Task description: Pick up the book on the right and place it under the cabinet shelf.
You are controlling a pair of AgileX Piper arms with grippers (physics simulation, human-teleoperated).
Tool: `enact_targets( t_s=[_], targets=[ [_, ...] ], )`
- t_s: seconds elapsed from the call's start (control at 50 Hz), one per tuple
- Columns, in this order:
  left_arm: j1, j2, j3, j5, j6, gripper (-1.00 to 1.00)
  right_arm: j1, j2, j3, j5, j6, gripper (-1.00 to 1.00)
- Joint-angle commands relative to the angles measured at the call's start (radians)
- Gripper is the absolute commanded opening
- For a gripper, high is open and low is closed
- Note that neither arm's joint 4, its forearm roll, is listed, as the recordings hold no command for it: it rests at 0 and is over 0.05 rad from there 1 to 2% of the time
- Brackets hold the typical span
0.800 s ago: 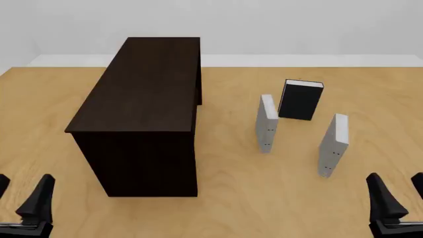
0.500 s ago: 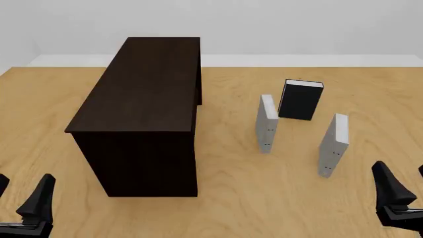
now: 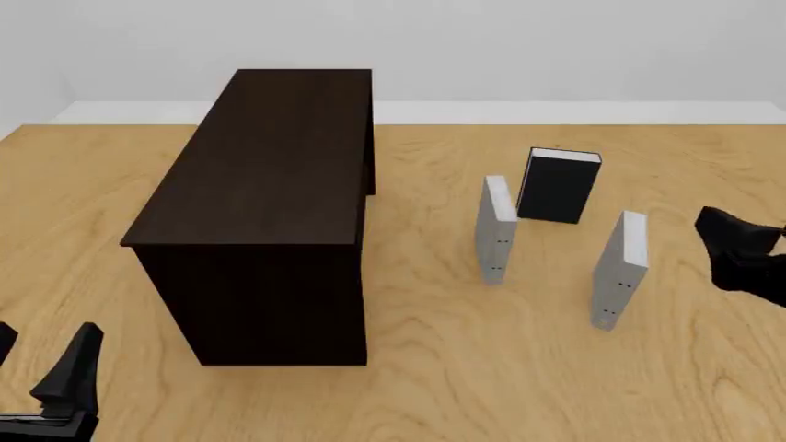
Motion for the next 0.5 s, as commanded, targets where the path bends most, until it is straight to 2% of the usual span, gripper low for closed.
enact_targets(
  t_s=[0.02, 0.12, 0.16, 0.18, 0.22, 0.26, 0.28, 0.38, 0.42, 0.5],
  targets=[
    [-0.003, 0.003, 0.002, 0.0, -0.005, 1.0, 0.006, 0.214, -0.223, 0.137, -0.006, 1.0],
    [-0.008, -0.005, 0.002, -0.004, 0.006, 1.0, 0.005, 0.268, -0.289, 0.182, -0.015, 1.0],
    [-0.004, -0.004, 0.002, 0.001, 0.001, 1.0, 0.017, 0.297, -0.298, 0.192, 0.005, 1.0],
    [-0.003, 0.002, 0.002, 0.004, -0.007, 1.0, 0.008, 0.315, -0.303, 0.199, -0.017, 1.0],
    [-0.003, 0.001, 0.002, 0.003, -0.006, 1.0, 0.001, 0.333, -0.308, 0.2, -0.015, 1.0],
    [-0.01, -0.006, 0.002, -0.022, 0.025, 1.0, 0.011, 0.367, -0.309, 0.199, 0.018, 1.0],
    [-0.03, -0.005, 0.002, -0.003, 0.006, 1.0, 0.014, 0.379, -0.308, 0.199, 0.027, 1.0],
    [-0.018, -0.003, 0.002, 0.006, -0.005, 1.0, -0.002, 0.411, -0.319, 0.199, 0.017, 1.0],
    [-0.018, -0.003, 0.002, 0.006, -0.006, 1.0, 0.008, 0.43, -0.324, 0.202, 0.035, 1.0],
    [-0.015, -0.004, 0.002, 0.002, 0.0, 1.0, 0.008, 0.458, -0.339, 0.204, 0.035, 1.0]
  ],
)
